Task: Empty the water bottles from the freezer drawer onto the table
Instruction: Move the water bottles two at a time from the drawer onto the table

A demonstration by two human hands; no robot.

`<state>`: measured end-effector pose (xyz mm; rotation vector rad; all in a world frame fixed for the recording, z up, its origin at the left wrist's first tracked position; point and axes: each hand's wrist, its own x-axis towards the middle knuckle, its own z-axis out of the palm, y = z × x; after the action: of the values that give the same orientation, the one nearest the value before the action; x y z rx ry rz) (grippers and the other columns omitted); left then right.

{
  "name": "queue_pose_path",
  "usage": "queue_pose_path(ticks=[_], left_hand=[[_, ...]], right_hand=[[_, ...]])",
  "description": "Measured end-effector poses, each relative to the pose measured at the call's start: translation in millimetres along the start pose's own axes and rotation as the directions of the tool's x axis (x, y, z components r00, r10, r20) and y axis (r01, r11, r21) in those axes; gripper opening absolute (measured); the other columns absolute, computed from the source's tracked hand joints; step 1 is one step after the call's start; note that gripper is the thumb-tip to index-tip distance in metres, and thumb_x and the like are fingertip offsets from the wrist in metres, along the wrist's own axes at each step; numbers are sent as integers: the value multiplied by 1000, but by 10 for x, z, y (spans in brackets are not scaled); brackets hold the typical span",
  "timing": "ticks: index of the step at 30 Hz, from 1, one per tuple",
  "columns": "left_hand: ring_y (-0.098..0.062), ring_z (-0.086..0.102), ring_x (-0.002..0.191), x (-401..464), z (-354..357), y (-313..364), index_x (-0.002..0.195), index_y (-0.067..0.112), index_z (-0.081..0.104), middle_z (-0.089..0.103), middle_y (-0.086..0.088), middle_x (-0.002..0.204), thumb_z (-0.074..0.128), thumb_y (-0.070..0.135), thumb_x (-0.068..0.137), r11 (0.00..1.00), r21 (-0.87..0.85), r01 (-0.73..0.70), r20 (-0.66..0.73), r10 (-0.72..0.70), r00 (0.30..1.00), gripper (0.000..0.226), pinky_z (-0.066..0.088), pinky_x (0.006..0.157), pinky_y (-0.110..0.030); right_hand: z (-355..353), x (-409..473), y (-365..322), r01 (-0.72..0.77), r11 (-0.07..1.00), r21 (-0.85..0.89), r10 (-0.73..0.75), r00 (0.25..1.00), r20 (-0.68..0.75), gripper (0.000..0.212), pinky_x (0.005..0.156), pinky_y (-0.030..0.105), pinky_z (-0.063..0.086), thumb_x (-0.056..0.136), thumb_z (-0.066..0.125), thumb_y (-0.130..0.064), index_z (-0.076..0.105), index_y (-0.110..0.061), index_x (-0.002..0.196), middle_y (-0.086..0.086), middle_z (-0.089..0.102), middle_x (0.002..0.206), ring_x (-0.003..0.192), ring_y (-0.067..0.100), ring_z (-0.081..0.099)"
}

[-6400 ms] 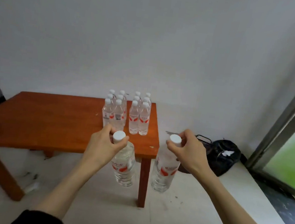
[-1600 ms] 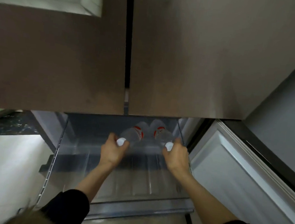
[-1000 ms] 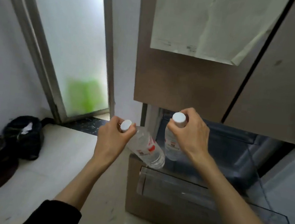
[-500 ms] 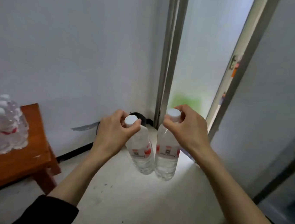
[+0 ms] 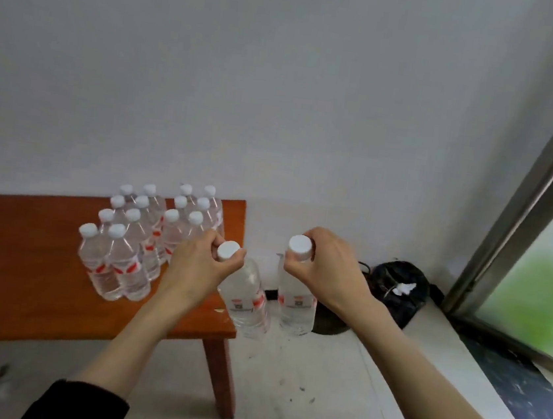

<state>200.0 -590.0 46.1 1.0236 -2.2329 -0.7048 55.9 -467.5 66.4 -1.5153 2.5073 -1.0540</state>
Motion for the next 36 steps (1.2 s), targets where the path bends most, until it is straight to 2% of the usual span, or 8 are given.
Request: queue_pose_path(ticks=[9,12,16,20,23,28,33,36], left_hand=[[-9,42,55,831,-99,-1014,75,16,47,49,2,63,62,37,82,971,168,171,-14,-171,985,27,29,49,-23],[-10,47,59,1086,-98,-1365,77,17,48,53,3,67,62,37,81,961,190,200,50,-213,976,25,31,50,-23],[-15,52,64,1364,-55,-1692,83,14,51,58,-2,73,61,36,81,958,193,212,130,-239,962,24,37,53,-25],[-13,52,66,1622,-35,-1946,88,19,48,55,2,74,61,33,83,966,154,206,188,-234,954,19,36,55,-25],[-12,49,64,1723,-30,-2102,81,26,42,50,7,69,63,32,82,972,104,211,208,-229,951,21,35,56,-25],[-6,48,64,1823,-22,-2276,73,32,37,51,9,70,60,33,84,974,77,212,229,-224,947,25,33,56,-22],[-5,49,67,1864,-19,-2387,86,23,46,53,6,75,57,40,85,972,45,229,268,-232,935,20,35,57,-21],[-9,53,73,1865,-42,-2443,92,21,47,56,3,82,52,41,88,972,133,192,310,-225,924,21,41,61,-23]], right_hand=[[1147,1006,-178,15,998,67,-31,968,250,35,68,27,41,81,59,-38,54,-9,100,5,58,95,84,21,56],[1545,1265,-235,0,1000,29,-8,960,279,26,65,25,40,81,60,-33,53,-12,94,3,57,90,80,18,55],[1957,1486,-329,14,999,-34,-2,944,331,27,71,28,45,83,58,-35,54,-12,96,6,60,92,83,19,57],[2268,1736,-417,-14,999,-32,25,933,358,30,70,26,43,84,58,-36,54,-11,99,4,58,91,82,18,56],[2480,1848,-458,-20,1000,-21,27,930,368,30,74,28,48,84,58,-36,53,-14,104,3,60,95,84,16,56],[2696,1939,-449,-53,997,-59,71,921,382,34,75,24,41,85,56,-34,49,-15,113,5,58,108,94,18,53],[2703,1903,-480,-46,998,-49,60,932,357,38,71,22,37,89,52,-35,45,-18,123,1,54,112,86,9,45],[2684,1845,-478,-75,997,-29,81,929,362,41,76,21,39,90,51,-36,44,-20,127,1,53,117,90,8,46]])
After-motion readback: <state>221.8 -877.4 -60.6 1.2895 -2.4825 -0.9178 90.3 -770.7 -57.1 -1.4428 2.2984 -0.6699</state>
